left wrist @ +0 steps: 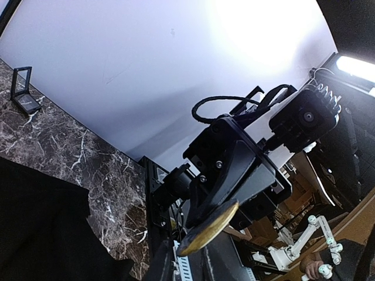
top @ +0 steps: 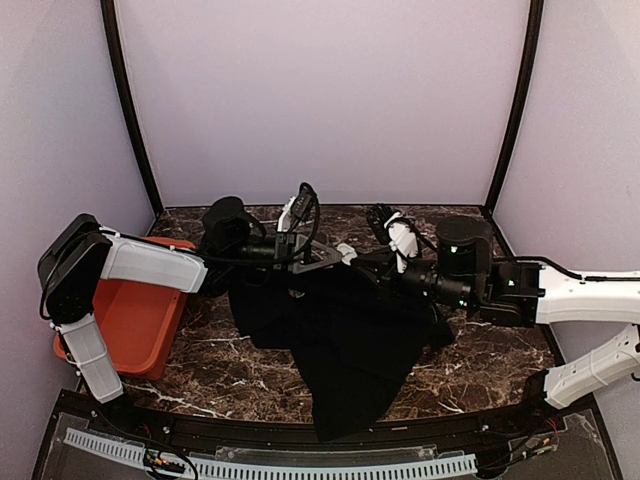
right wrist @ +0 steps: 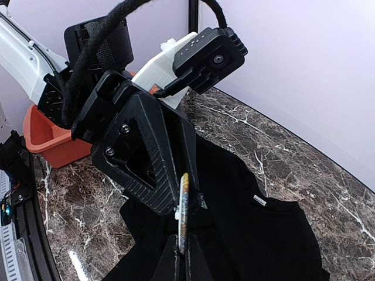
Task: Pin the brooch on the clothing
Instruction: Open the brooch.
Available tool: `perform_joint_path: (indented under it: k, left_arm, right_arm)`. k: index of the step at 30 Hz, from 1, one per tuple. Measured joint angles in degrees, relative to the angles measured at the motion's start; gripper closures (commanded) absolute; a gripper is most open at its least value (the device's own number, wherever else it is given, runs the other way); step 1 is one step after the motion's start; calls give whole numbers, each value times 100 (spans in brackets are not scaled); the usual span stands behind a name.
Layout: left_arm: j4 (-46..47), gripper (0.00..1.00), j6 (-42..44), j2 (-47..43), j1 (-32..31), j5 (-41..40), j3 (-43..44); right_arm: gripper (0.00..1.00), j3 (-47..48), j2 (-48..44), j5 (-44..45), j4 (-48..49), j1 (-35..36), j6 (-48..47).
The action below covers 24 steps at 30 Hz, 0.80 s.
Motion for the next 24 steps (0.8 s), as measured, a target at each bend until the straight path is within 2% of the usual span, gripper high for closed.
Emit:
perform_joint_path:
  k: [4, 24]
  left_arm:
    - [-85, 75, 81, 0, -2, -4, 0]
    - [-446, 81, 363, -2, -9, -57, 0]
  right_arm:
    - [100, 2, 33, 0, 0, 2, 0]
    - [100, 28, 157, 42, -48, 7, 22]
